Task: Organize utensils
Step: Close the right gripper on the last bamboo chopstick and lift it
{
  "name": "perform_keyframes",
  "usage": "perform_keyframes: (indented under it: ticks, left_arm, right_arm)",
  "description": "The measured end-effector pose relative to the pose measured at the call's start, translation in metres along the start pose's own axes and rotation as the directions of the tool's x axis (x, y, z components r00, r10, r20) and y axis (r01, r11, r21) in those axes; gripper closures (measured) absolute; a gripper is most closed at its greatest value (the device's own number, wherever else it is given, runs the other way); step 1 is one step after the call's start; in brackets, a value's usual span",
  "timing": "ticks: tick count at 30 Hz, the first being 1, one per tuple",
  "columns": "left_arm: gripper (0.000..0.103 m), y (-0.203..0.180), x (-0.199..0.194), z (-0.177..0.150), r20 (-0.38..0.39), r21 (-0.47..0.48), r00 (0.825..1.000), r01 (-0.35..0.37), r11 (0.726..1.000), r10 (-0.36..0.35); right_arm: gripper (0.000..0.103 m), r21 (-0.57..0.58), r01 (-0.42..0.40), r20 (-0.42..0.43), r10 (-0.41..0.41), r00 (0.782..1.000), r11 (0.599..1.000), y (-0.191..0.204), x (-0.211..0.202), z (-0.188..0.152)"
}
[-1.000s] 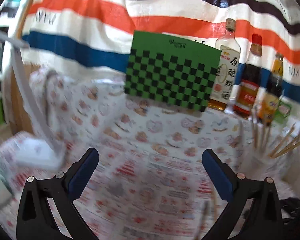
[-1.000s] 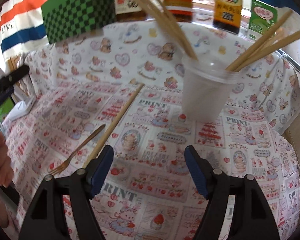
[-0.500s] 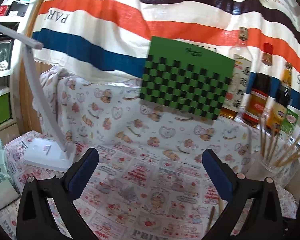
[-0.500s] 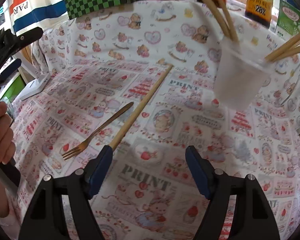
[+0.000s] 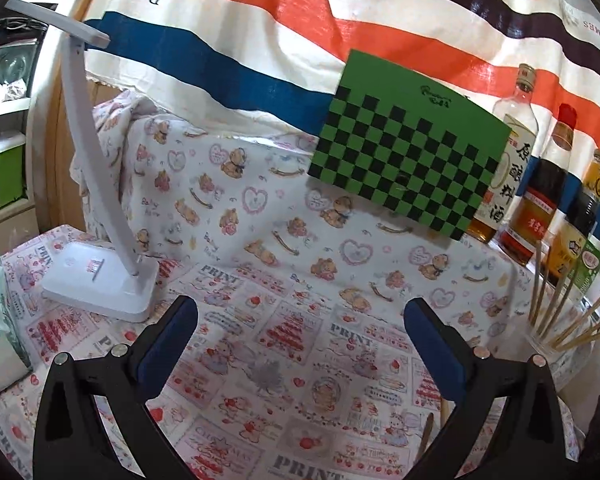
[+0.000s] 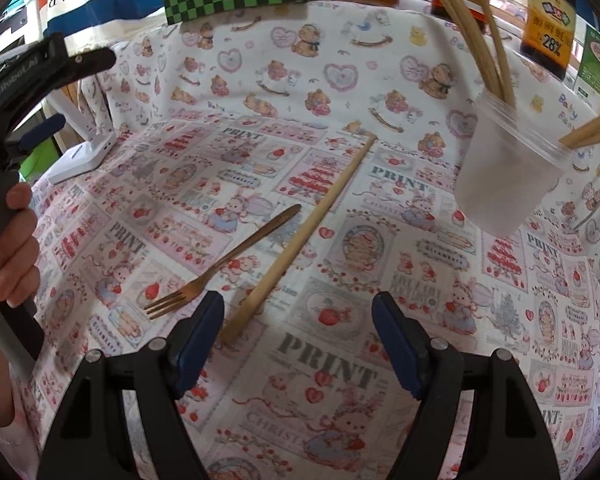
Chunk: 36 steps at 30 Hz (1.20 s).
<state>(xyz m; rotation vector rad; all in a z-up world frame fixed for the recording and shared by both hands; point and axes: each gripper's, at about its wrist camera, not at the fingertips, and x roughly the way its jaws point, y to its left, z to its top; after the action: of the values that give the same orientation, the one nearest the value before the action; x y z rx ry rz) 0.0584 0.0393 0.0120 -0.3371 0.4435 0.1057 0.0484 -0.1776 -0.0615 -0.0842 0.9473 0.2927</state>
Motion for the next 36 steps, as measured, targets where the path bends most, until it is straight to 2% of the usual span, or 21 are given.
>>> perform_keyframes:
  ticks: [5,7,9,15,16,17,18,19,20,23,26,30,33,36]
  left_arm:
    - [0.001,-0.009,0.005,-0.002,-0.04,0.052,0.999,-0.011,0.999,0.013]
    - [0.001,-0.011,0.008,-0.004,-0.055,0.06,0.998,0.001,0.998,0.002]
    - [0.001,-0.013,0.009,-0.006,-0.067,0.063,0.998,0.016,0.998,-0.012]
    - [0.001,-0.014,0.007,-0.006,-0.063,0.078,0.998,0.009,0.997,-0.004]
    - [0.001,-0.013,0.007,-0.005,-0.061,0.074,0.998,-0.005,0.997,0.009]
    - [0.001,-0.01,0.007,-0.004,-0.059,0.064,0.998,-0.013,0.998,0.017]
    - [0.001,-0.008,0.006,-0.003,-0.059,0.052,0.998,-0.01,0.999,0.013]
    - [0.001,-0.006,0.007,-0.003,-0.064,0.043,0.998,-0.003,0.999,0.006]
    - [0.001,-0.004,0.008,-0.003,-0.071,0.036,0.997,0.001,0.999,0.002]
    - [0.001,-0.005,0.011,-0.004,-0.09,0.037,0.996,0.012,0.999,-0.009]
    - [0.001,-0.012,0.011,-0.006,-0.094,0.071,0.995,0.018,0.997,-0.011]
    - [0.001,-0.022,0.012,-0.01,-0.107,0.128,0.994,0.004,0.992,0.01]
    - [0.001,-0.031,0.021,-0.018,-0.145,0.202,0.987,-0.033,0.979,0.063]
    - [0.001,-0.036,0.03,-0.026,-0.216,0.237,0.976,0.017,0.971,0.035]
  right_arm:
    - [0.029,0.049,0.012,0.0,-0.012,1.0,0.999,-0.005,0.003,0.002]
    - [0.029,0.041,0.044,-0.006,-0.044,0.999,0.998,-0.005,0.005,0.001]
    - [0.029,0.048,0.037,-0.018,-0.036,0.999,0.998,-0.006,0.007,0.0]
    - [0.031,0.107,0.076,-0.017,-0.074,0.997,0.991,-0.022,0.007,0.002]
    - [0.039,0.11,0.08,-0.012,-0.079,0.997,0.991,-0.024,0.005,0.002]
    - [0.056,0.108,0.082,-0.004,-0.082,0.997,0.991,-0.026,0.004,0.002]
    - [0.065,0.107,0.081,0.002,-0.081,0.997,0.991,-0.027,0.002,0.002]
    - [0.083,0.114,0.083,0.006,-0.084,0.996,0.99,-0.029,0.001,0.002]
    - [0.09,0.121,0.079,0.008,-0.08,0.997,0.99,-0.032,0.001,0.002]
    - [0.095,0.128,0.056,0.022,-0.059,0.998,0.99,-0.035,-0.003,0.001]
    - [0.095,0.145,0.033,0.089,-0.046,0.995,0.989,-0.036,-0.019,0.002]
    - [0.096,0.157,-0.003,0.218,-0.032,0.975,0.988,-0.04,-0.048,0.006]
    - [0.096,0.169,-0.016,0.28,-0.032,0.959,0.986,-0.043,-0.062,0.007]
    - [0.097,0.184,-0.048,0.332,-0.017,0.943,0.982,-0.049,-0.074,0.008]
